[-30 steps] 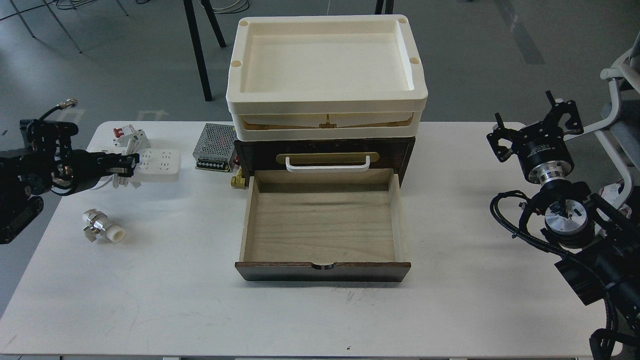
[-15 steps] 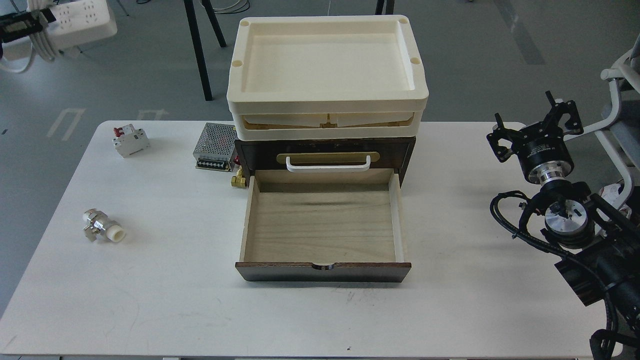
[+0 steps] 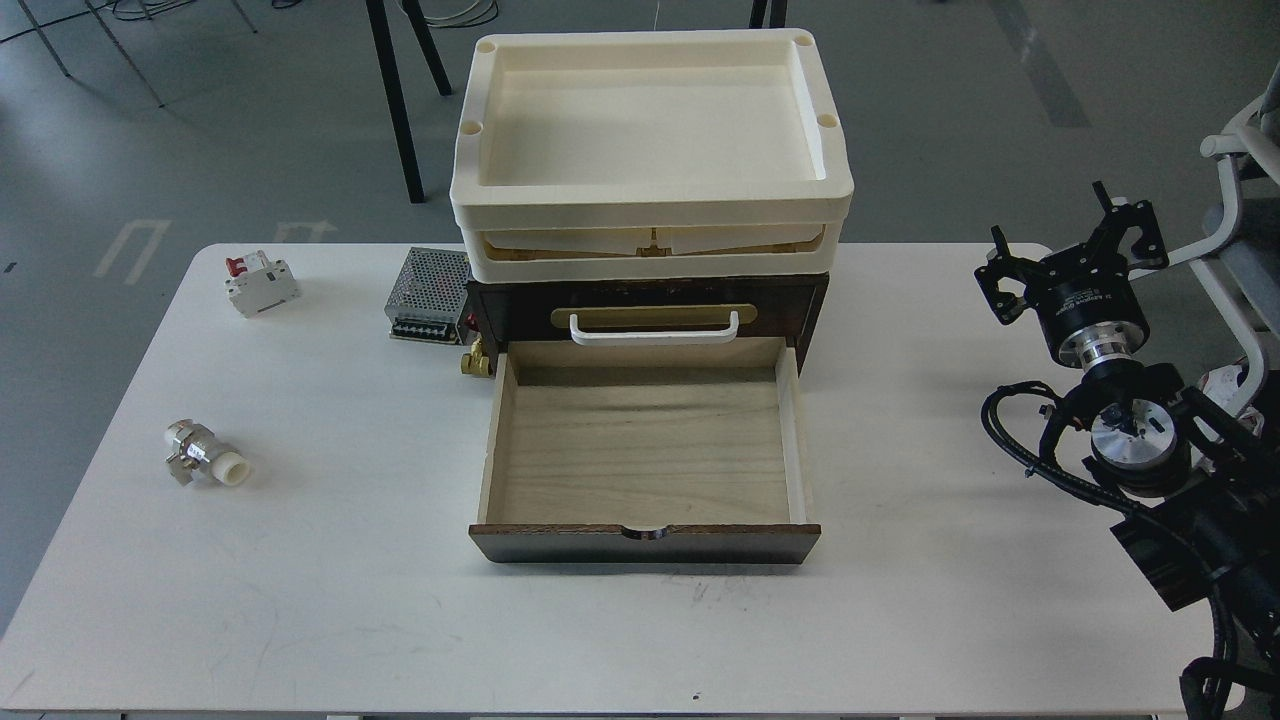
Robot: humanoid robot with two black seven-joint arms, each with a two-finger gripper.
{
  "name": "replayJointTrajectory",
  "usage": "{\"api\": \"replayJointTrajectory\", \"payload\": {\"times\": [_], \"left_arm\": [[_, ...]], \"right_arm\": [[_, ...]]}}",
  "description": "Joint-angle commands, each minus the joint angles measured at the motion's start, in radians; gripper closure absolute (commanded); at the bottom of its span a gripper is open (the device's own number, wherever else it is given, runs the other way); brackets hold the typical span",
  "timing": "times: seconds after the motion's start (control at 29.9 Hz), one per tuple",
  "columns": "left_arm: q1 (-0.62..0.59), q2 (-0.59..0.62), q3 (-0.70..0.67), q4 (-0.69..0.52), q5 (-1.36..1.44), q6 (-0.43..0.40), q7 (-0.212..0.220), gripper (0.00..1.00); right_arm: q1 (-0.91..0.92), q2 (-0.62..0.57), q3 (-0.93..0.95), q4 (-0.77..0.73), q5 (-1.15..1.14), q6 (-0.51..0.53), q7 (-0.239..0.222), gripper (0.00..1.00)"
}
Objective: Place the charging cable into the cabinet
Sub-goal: 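Carry the power strip with the left gripper into the open drawer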
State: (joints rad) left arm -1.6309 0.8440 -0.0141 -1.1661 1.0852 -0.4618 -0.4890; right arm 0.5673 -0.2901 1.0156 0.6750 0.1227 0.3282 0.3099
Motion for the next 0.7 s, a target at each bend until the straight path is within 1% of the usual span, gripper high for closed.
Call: {"api": "replayJointTrajectory", "payload": {"times": [0.0,0.1,0.17,0.2,0.23,0.27,0.37,0.47,0.54,0.67], "left_arm": [[0.011,-0.016,0.002,-0.216,0.097,0.003,0.000,0.94],[0.055,-0.081,0.008,-0.332,0.171,-0.003,0.003,0.94],[0.092,-0.140,0.011,-0.369,0.197,-0.014,0.053,0.94],[0.117,-0.169,0.011,-0.375,0.208,-0.021,0.085,0.94],[0.147,-0.196,0.011,-0.376,0.219,-0.026,0.108,0.94],[0.181,-0.219,0.011,-0.373,0.231,-0.026,0.122,0.94],[0.307,-0.279,0.016,-0.347,0.330,-0.020,0.130,0.94],[0.442,-0.310,-0.001,-0.282,0.493,-0.018,0.129,0.93],[0.503,-0.328,-0.006,-0.247,0.548,-0.009,0.127,0.93],[0.589,-0.336,-0.059,-0.213,0.555,0.023,0.133,0.93]], "right_arm": [[0.000,0.000,0.000,0.000,0.000,0.000,0.000,0.00],[0.000,0.000,0.000,0.000,0.000,0.000,0.000,0.00],[0.000,0.000,0.000,0.000,0.000,0.000,0.000,0.00],[0.000,0.000,0.000,0.000,0.000,0.000,0.000,0.00],[0.000,0.000,0.000,0.000,0.000,0.000,0.000,0.00],[0.000,0.000,0.000,0.000,0.000,0.000,0.000,0.00],[0.000,0.000,0.000,0.000,0.000,0.000,0.000,0.00],[0.000,0.000,0.000,0.000,0.000,0.000,0.000,0.00],[0.000,0.000,0.000,0.000,0.000,0.000,0.000,0.00],[0.000,0.000,0.000,0.000,0.000,0.000,0.000,0.00]]}}
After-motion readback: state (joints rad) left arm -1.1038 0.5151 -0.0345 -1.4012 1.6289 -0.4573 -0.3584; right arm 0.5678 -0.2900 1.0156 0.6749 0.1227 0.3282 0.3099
